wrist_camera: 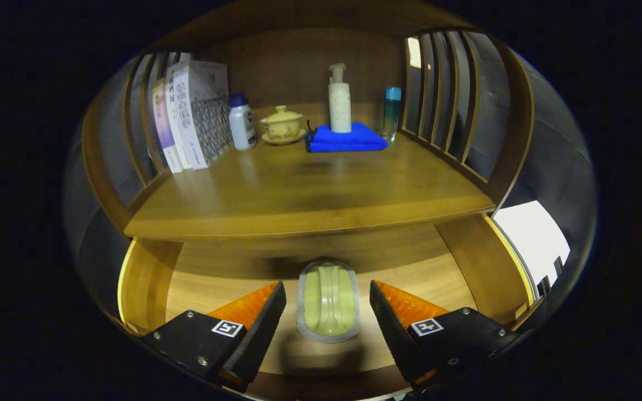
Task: Pull open the drawer, take out the items inside it, and place them on the countertop above the cabinet.
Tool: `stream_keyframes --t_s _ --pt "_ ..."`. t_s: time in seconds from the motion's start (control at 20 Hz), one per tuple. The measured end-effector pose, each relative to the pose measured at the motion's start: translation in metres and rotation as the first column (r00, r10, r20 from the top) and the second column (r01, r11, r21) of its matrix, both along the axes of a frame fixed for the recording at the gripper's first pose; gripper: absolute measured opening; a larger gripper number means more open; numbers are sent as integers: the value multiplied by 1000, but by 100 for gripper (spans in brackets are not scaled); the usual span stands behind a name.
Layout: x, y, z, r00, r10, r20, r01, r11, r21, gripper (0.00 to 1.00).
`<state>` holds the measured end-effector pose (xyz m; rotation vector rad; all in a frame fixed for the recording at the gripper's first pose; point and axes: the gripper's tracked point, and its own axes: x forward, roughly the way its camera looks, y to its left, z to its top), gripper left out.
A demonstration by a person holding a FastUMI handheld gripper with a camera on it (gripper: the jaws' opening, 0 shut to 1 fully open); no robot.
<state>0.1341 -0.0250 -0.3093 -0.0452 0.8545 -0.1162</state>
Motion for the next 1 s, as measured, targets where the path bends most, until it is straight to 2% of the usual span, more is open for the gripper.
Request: stream_keyframes --t_s 0.3,0.4,0.55,0.7,0.85,1.0 --pt "2 -10 -23 997 -10 -82 7 1000 -30 78" --pt "5 -14 -28 997 -18 -81 16 1000 -26 65" --pt "3 -7 -39 995 21 -102 -22 1000 -9 42" --pt "3 -8 -42 994 31 -102 -34 999 -25 25" --pt "1 -8 -40 996 32 -88 -35 999 -40 22" --pt "-1 6 -34 993 104 -59 -107 993 -51 18"
